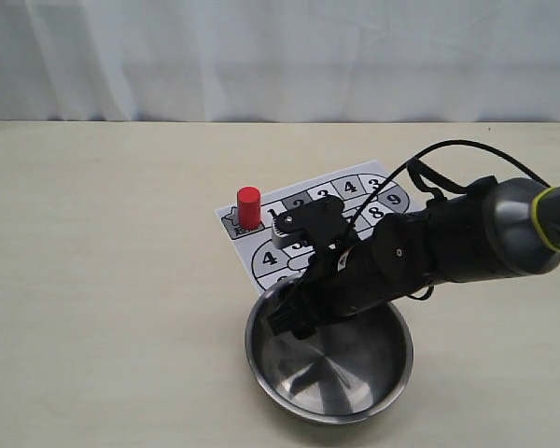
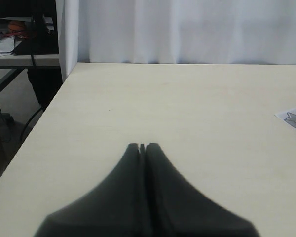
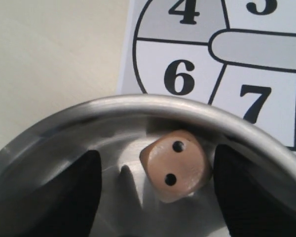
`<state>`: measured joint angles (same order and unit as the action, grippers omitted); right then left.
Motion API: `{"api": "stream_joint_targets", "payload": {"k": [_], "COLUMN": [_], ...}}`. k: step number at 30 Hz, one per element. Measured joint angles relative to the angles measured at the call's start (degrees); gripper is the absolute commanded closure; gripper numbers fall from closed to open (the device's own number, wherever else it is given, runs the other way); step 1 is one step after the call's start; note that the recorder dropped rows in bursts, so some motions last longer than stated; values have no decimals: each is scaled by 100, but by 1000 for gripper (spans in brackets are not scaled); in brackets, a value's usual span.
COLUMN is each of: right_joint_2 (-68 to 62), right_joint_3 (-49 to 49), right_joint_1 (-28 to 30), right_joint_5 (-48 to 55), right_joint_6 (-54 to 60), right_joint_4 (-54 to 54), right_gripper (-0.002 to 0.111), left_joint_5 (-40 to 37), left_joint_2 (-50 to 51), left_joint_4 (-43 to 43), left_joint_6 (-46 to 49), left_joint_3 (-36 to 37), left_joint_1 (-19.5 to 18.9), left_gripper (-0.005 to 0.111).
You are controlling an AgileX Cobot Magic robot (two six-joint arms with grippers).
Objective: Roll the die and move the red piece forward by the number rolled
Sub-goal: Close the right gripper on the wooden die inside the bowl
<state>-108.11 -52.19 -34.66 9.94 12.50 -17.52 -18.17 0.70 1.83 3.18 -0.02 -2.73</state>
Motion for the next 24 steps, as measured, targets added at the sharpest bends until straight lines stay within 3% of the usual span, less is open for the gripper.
{"api": "stream_joint_targets", "payload": {"k": [24], "right_joint_2": [-213], "right_joint_3": [-9], "right_joint_1": [0], "right_joint_5": [39], "right_joint_6": [0], "right_joint_4": [0], "right_gripper": [46], "left_joint_5": [0], "left_joint_2": [0], "left_joint_4": [0], "left_joint_6": [0], "left_joint_3": [0], "left_joint_1": [0], "left_gripper": [107]}}
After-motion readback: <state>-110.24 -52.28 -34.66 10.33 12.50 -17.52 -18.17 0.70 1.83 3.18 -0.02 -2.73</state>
